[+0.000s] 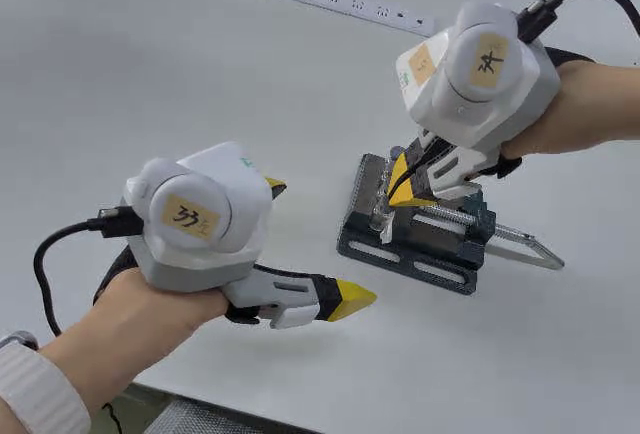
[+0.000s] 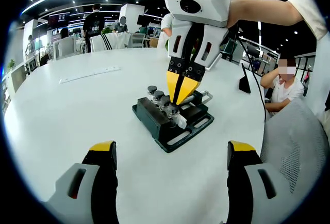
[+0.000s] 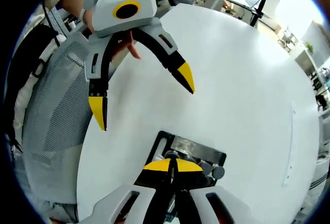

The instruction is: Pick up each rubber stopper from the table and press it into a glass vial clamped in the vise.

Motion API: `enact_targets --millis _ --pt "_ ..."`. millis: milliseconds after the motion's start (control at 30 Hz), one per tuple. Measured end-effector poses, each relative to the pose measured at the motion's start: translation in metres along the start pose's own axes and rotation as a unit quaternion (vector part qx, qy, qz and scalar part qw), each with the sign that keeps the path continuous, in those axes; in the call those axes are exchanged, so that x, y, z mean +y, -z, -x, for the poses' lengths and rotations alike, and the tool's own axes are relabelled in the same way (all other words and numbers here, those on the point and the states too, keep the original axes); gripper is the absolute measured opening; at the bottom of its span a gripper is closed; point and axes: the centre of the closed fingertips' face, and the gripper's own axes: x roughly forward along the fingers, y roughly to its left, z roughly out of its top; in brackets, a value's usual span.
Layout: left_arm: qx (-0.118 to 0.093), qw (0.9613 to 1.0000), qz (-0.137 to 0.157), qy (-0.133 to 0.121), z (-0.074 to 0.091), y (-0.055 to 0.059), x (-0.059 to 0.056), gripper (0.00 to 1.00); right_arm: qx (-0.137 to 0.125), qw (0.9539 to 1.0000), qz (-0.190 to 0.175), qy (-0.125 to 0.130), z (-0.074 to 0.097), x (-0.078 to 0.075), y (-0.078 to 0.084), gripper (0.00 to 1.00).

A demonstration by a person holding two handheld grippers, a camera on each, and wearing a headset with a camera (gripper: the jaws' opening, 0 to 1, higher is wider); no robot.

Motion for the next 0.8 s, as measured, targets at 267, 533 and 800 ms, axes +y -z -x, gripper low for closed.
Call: enact_targets --millis 267,533,800 --pt "-0.003 1.0000 0.003 -0.002 -0.0015 -0.0010 0.0010 0.87 0.008 0.9999 -0.014 -0.002 -0.0006 0.0014 0.0002 0.00" --pt "-0.003 1.0000 0.003 -0.001 -0.0034 -0.0017 0.0006 0.87 0.028 0.9995 -0.013 -0.012 -0.0015 0.0025 -0.0026 0.00" --pt "-0.007 1.0000 0.005 -0.001 -0.0044 -0.0026 -0.0006 0.87 0.045 0.9987 -0.014 -0.020 -0.0011 0.0020 -0.0017 0.00"
